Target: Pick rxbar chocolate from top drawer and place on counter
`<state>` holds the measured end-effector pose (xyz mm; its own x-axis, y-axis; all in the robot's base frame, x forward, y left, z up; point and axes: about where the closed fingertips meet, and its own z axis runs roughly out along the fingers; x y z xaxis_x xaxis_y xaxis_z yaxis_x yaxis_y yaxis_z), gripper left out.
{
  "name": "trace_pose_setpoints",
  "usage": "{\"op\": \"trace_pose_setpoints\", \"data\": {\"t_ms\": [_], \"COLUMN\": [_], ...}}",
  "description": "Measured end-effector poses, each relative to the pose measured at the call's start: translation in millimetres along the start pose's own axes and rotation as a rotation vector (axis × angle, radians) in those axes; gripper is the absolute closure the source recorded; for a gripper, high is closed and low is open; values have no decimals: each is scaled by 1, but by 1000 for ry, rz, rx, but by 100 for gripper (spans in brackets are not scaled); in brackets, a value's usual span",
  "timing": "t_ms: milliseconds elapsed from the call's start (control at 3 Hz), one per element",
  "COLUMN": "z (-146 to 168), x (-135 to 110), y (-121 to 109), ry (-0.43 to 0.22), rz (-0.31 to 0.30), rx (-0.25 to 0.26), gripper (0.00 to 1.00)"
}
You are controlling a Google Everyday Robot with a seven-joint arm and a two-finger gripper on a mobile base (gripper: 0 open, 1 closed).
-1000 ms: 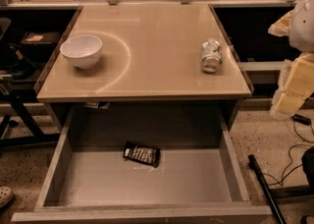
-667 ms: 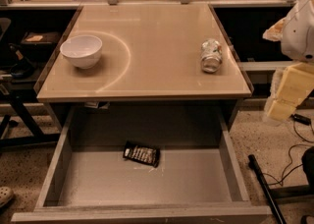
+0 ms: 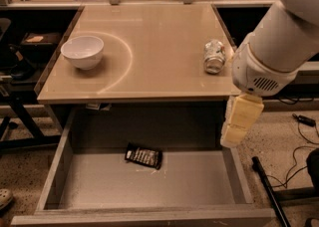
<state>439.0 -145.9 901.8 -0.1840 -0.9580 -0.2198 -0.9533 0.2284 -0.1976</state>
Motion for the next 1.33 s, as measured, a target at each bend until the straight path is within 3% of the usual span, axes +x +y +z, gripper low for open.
{"op": "trace_pose_setpoints", "data": {"t_ms": [333, 667, 1000, 1333], "z": [0, 18, 64, 108], "x": [0, -9, -34, -57], "y": [0, 26, 56, 71], "ry": [0, -22, -49, -60], "rz": [0, 35, 88, 141], "rx": [0, -35, -106, -163], "gripper": [0, 0, 0, 0]}}
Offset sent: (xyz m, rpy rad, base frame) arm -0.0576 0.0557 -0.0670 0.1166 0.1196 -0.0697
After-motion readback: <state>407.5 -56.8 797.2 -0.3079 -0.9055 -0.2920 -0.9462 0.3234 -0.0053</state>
